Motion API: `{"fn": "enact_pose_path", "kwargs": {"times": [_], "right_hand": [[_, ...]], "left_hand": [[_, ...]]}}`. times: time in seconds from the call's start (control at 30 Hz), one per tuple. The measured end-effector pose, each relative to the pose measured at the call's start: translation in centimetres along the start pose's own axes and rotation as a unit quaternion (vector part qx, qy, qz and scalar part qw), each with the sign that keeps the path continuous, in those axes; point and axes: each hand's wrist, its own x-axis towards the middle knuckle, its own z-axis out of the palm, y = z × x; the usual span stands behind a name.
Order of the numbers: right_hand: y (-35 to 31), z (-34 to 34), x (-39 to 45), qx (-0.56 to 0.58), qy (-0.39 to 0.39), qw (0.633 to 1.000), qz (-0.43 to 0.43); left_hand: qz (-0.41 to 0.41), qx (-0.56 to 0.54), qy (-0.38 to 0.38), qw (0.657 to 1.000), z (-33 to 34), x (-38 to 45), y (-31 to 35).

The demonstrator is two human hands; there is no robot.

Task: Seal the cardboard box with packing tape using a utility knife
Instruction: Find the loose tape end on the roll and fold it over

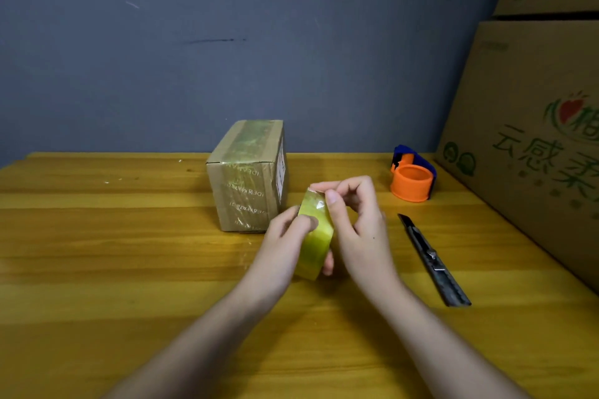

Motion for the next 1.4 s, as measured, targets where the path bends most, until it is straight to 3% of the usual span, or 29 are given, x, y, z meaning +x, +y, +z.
{"fn": "enact_pose_path", "kwargs": {"times": [0.17, 0.37, 0.47, 0.67, 0.87, 1.03, 1.13, 1.27, 1.4], "right_hand": [[0.2, 0.5, -0.3, -0.002, 0.006, 1.000, 0.002], [0.2, 1.0, 0.0, 0.139, -0.017, 0.987, 0.081], [0.1, 1.0, 0.0, 0.144, -0.033, 0.984, 0.099], [-0.3, 1.0, -0.3, 0.231, -0.078, 0.939, 0.245], [-0.7, 1.7, -0.7, 0.222, -0.010, 0.936, 0.272], [-0.5, 1.5, -0.4, 0.222, -0.013, 0.936, 0.274], [0.7, 1.6, -0.4, 0.167, -0.019, 0.954, 0.250], [1.8, 1.3, -0.3, 0.070, -0.044, 0.978, 0.193], [2.3, 0.7, 0.2, 0.000, -0.054, 0.982, 0.183]], "left_hand": [[-0.016, 0.020, 0.039, 0.999, 0.2, 0.1, 0.2], [0.023, 0.075, 0.068, 0.995, 0.0, 0.5, -0.6], [0.045, 0.078, 0.062, 0.994, -0.2, 0.5, -1.0], [0.092, 0.119, 0.029, 0.988, -0.9, 0.4, -1.1], [0.103, 0.203, -0.001, 0.974, -1.4, 0.5, -2.1], [0.109, 0.282, -0.005, 0.953, -1.9, 0.9, -2.7], [0.086, 0.321, -0.005, 0.943, -1.7, 0.7, -2.6], [0.077, 0.430, 0.017, 0.899, -1.2, 0.5, -2.1], [0.106, 0.616, 0.010, 0.781, -0.2, 0.1, -1.2]]}}
